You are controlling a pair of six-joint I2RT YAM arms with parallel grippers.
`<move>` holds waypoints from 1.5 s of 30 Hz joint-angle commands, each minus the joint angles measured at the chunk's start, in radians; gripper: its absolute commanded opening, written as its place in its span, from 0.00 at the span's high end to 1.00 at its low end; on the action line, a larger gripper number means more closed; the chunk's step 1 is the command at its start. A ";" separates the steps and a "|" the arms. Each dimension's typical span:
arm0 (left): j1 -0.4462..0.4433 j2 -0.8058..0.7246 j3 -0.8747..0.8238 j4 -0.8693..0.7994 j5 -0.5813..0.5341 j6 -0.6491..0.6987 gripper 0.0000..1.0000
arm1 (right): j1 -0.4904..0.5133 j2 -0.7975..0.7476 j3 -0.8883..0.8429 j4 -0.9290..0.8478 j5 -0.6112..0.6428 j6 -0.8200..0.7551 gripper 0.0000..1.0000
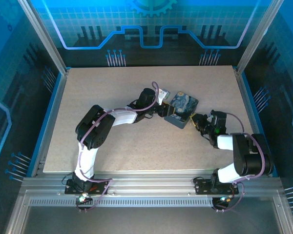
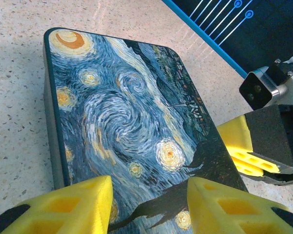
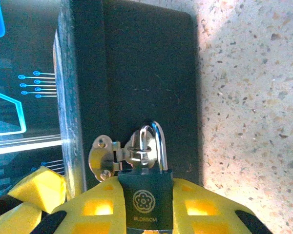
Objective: Unlock a padlock with a key
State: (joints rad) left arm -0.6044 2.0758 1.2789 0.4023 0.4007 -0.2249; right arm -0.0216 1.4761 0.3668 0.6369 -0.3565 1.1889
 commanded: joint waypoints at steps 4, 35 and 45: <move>-0.019 0.068 -0.016 -0.188 -0.030 0.029 0.54 | -0.036 0.040 0.074 0.064 -0.133 -0.007 1.00; -0.015 0.070 -0.014 -0.227 -0.083 0.071 0.55 | -0.159 0.360 0.136 0.434 -0.326 0.179 1.00; 0.012 0.059 -0.014 -0.241 -0.094 0.081 0.55 | -0.165 0.320 0.082 0.425 -0.293 0.146 1.00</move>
State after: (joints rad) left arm -0.6106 2.0758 1.2949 0.3614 0.3481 -0.1535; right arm -0.1654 1.8202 0.4667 1.0409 -0.6697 1.3548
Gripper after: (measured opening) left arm 0.451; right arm 0.191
